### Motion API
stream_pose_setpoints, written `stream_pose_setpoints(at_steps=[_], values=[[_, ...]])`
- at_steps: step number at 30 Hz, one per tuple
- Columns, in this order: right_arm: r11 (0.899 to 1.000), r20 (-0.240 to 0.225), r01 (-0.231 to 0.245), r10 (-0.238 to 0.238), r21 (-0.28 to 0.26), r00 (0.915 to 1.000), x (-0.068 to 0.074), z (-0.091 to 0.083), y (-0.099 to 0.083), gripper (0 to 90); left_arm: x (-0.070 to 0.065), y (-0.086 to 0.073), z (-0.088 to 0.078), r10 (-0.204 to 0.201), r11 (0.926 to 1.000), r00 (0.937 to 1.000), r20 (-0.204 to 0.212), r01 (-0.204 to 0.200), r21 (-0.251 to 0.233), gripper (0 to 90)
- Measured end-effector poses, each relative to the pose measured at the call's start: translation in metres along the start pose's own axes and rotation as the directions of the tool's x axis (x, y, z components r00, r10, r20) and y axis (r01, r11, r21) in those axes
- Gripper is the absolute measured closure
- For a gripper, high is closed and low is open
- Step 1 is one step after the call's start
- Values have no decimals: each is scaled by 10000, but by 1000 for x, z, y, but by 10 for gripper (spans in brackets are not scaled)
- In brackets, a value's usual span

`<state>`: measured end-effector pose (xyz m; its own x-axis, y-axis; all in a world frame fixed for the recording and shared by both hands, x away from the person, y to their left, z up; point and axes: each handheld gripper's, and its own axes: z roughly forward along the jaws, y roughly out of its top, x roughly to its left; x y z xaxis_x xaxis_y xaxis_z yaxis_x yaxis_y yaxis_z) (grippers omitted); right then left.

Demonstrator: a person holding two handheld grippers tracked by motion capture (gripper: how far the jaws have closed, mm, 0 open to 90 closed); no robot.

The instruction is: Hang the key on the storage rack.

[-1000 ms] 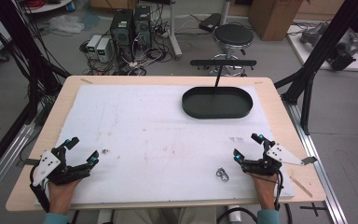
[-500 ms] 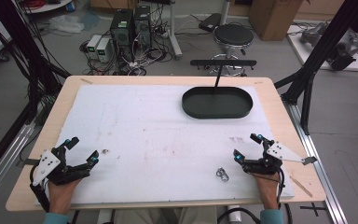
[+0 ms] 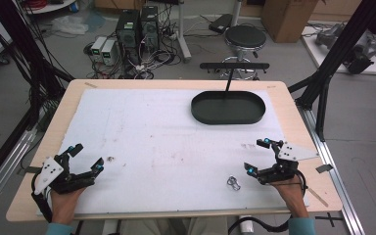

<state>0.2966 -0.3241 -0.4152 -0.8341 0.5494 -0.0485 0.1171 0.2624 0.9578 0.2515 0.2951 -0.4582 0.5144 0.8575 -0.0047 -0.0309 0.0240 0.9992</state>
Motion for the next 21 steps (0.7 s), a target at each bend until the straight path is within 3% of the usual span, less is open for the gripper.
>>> stream_pose_setpoints(at_steps=[4, 7, 14, 21], values=[[9965, -616, 470, -428, 686, 9972, 2, 5, 3, 39, 0, 0, 0, -15, 10000, 10000, 7, 15, 5, 99], [9870, -1045, 799, -656, 1392, 9924, 3, 11, 7, 39, 0, 0, 0, -9, 10000, 10000, 2, 9, 17, 99], [9748, -2005, 1266, -889, 1838, 9756, 7, 20, 17, 39, 0, 0, 0, -16, 10000, 10000, 2, 16, 20, 99], [9473, -2725, 2083, -1393, 2435, 9520, 13, 25, 29, 45, 0, 0, 0, -12, 10000, 10000, 0, 12, 25, 99]])
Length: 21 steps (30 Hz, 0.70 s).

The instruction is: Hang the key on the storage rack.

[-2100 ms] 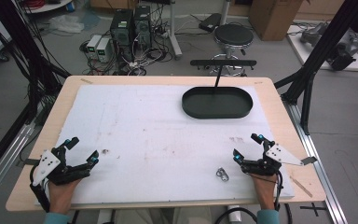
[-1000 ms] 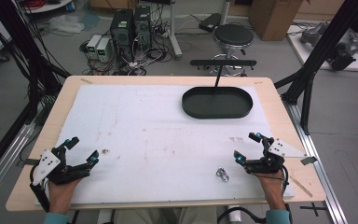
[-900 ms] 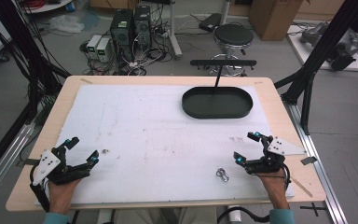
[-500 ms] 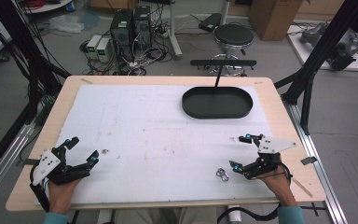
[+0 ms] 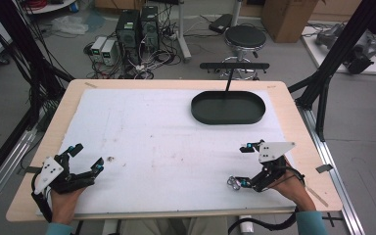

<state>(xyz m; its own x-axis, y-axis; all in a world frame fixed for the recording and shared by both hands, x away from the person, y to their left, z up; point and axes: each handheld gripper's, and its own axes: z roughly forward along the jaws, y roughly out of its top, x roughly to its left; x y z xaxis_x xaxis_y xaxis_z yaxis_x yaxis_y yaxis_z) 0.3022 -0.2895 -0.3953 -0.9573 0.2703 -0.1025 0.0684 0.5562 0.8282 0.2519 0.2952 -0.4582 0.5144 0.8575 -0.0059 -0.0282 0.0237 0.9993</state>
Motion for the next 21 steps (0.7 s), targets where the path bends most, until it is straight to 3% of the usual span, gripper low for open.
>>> stream_pose_setpoints(at_steps=[8, 14, 18, 21], values=[[9884, -689, 826, -742, 1274, 9949, 2, 6, 12, 62, 0, 0, 0, 8, 10000, 10000, -1, -8, 2, 99], [9781, -1163, 1160, -966, 1727, 9885, 3, 11, 16, 69, -1, 0, 0, 1, 10000, 10000, -13, -1, 10, 99], [9597, -1440, 1537, -1219, 2353, 9820, 3, 13, 19, 79, 0, 0, 0, 17, 10000, 10000, -24, -17, 19, 99], [9455, -1781, 1883, -1438, 2658, 9735, 3, 14, 21, 160, 0, 0, 0, -1, 10000, 10000, -11, 1, 36, 99]])
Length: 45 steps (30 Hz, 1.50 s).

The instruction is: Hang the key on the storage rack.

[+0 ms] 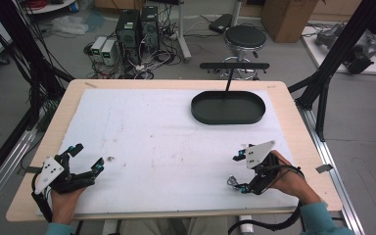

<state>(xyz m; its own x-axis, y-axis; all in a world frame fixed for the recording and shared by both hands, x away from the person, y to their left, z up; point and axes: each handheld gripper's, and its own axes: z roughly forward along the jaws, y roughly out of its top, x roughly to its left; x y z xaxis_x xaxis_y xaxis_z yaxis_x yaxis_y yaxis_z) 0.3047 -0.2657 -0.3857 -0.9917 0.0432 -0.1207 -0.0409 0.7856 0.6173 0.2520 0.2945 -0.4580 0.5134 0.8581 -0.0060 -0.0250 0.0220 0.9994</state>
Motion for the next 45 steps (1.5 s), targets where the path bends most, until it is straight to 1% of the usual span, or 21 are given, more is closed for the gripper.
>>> stream_pose_setpoints(at_steps=[4, 7, 9, 10, 12, 15, 19, 20, 25, 31, 32, 33, 34, 37, 39, 41, 45], values=[[9984, -241, 269, -258, 496, 9994, 1, 4, 3, 161, 0, 0, 0, 24, 10000, 10000, 2, -24, 10, 99], [9971, -353, 358, -335, 671, 9988, 1, 7, 4, 171, 0, 0, 0, 32, 10000, 10000, -8, -32, 12, 99], [9955, -530, 425, -381, 842, 9979, 1, 9, 5, 210, 0, 0, 0, 33, 10000, 10000, -1, -33, 12, 99], [9943, -512, 527, -482, 922, 9975, 1, 10, 5, 224, 0, 0, 0, 33, 10000, 10000, -1, -33, 14, 99], [9915, -725, 654, -575, 1126, 9957, 1, 12, 6, 261, 0, 0, 0, 17, 10000, 10000, 3, -17, 9, 99], [9887, -741, 678, -582, 1341, 9956, 2, 16, 6, 296, 0, 0, 0, 24, 10000, 10000, 2, -24, 10, 99], [9809, -726, 924, -810, 1709, 9941, 1, 19, 5, 367, 0, 0, 0, 6, 10000, 10000, 10, -6, 7, 99], [9792, -693, 889, -774, 1823, 9946, 1, 19, 5, 375, 0, 0, 0, 6, 10000, 10000, 1, -6, 14, 99], [9769, -806, 1010, -871, 1886, 9929, -1, 21, 5, 449, 0, 0, 0, 6, 10000, 10000, -2, -6, 3, 99], [9641, -936, 1494, -1316, 2196, 9869, 1, 25, 6, 508, 0, 0, 0, 12, 10000, 10000, 6, -12, 9, 99], [9624, -900, 1532, -1360, 2244, 9866, 1, 25, 6, 522, 0, 0, 0, 10, 10000, 10000, 7, -10, 3, 99], [9613, -960, 1578, -1393, 2258, 9856, 1, 26, 6, 535, 0, 0, 0, 19, 10000, 10000, 12, -19, 3, 99], [9591, -936, 1631, -1449, 2315, 9850, 2, 26, 6, 540, 0, 0, 0, 11, 10000, 10000, 16, -11, 6, 99], [9567, -874, 1682, -1514, 2377, 9846, 2, 26, 6, 553, 0, 0, 0, -4, 10000, 10000, 4, 4, 3, 99], [9540, -904, 1780, -1605, 2412, 9829, 2, 27, 6, 567, 0, 0, 0, -13, 10000, 10000, 7, 13, -4, 99], [9476, -952, 1858, -1663, 2598, 9815, 3, 28, 7, 587, 0, 0, 0, 4, 10000, 10000, 0, -4, -3, 99], [9413, -991, 2004, -1798, 2718, 9787, 4, 31, 7, 641, 0, 0, 0, -6, 10000, 10000, -3, 6, -4, 99]])
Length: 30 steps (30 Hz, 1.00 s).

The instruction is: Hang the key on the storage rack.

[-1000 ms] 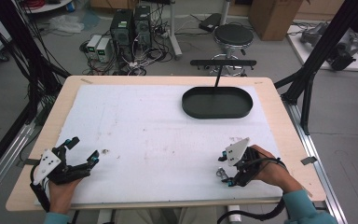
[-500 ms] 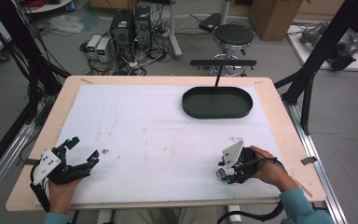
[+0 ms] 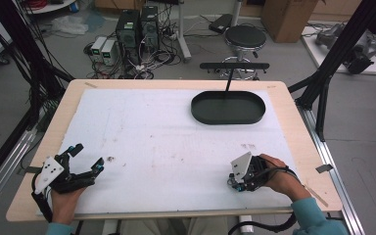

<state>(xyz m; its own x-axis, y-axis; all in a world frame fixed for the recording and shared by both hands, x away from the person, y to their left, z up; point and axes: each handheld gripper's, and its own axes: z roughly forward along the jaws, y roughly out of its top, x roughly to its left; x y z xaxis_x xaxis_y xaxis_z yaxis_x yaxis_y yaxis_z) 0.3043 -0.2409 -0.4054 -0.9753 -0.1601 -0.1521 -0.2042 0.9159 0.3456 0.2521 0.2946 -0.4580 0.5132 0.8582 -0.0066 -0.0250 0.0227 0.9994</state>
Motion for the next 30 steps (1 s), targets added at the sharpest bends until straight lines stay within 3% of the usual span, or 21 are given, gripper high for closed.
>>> stream_pose_setpoints(at_steps=[4, 11, 25, 30], values=[[10000, -83, -43, 43, -14, 10000, -1, 0, 1, 727, 0, 0, 0, 17, 10000, 10000, 3, -17, 8, 99], [9992, -133, -405, 404, -74, 9991, -4, 0, 1, 798, 0, 0, 0, 15, 10000, 10000, 20, -15, -2, 99], [9957, 23, -894, 895, -232, 9960, -10, -1, -1, 808, 0, 0, 0, 14, 10000, 10000, 19, -14, 6, 99], [9943, 1, -1054, 1054, -180, 9944, -10, -2, -2, 853, 0, 0, 0, 25, 10000, 10000, 9, -25, 6, 99]])
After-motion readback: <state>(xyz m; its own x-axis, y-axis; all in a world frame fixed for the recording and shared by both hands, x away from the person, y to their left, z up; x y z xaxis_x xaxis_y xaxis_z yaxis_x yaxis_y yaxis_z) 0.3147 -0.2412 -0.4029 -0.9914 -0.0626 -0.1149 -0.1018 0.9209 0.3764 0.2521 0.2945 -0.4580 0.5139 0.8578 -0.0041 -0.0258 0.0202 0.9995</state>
